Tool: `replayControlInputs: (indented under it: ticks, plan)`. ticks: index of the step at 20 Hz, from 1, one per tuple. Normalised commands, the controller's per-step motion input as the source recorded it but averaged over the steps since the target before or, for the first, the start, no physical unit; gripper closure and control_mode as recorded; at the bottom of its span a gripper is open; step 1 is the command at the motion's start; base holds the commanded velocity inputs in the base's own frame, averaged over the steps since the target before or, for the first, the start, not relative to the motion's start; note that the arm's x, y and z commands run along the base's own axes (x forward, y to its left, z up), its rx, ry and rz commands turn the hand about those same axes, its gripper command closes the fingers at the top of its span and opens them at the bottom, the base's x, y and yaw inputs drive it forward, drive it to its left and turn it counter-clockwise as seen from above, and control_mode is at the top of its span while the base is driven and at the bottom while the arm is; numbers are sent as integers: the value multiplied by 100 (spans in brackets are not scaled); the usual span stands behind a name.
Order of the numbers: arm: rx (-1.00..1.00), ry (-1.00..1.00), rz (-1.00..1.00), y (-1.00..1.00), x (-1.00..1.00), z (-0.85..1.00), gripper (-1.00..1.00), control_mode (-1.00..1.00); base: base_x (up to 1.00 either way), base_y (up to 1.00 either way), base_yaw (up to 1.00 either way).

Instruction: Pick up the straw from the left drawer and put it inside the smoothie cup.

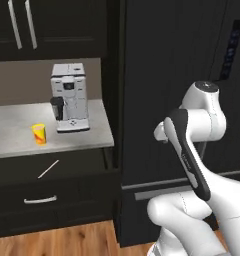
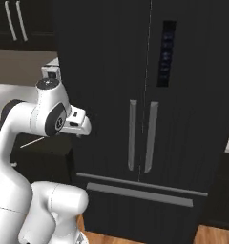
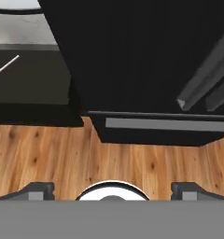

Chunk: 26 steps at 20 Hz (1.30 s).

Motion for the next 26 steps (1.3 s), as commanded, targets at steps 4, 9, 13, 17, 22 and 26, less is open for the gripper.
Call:
replayControlInputs:
  ticks: [4,9,13,17,22,26]
  plan:
    - [0,0,0,0,0,0,-100,100,0,100,0]
    - [0,0,0,0,0,0,-100,100,0,100,0]
    - [0,0,0,0,0,0,-100,100,0,95,0]
    - [0,0,0,0,0,0,-100,100,1,73,0]
    - [0,0,0,0,0,0,-100,100,15,47,0]
    - [0,0,0,0,8,-5,-100,-100,9,4,0]
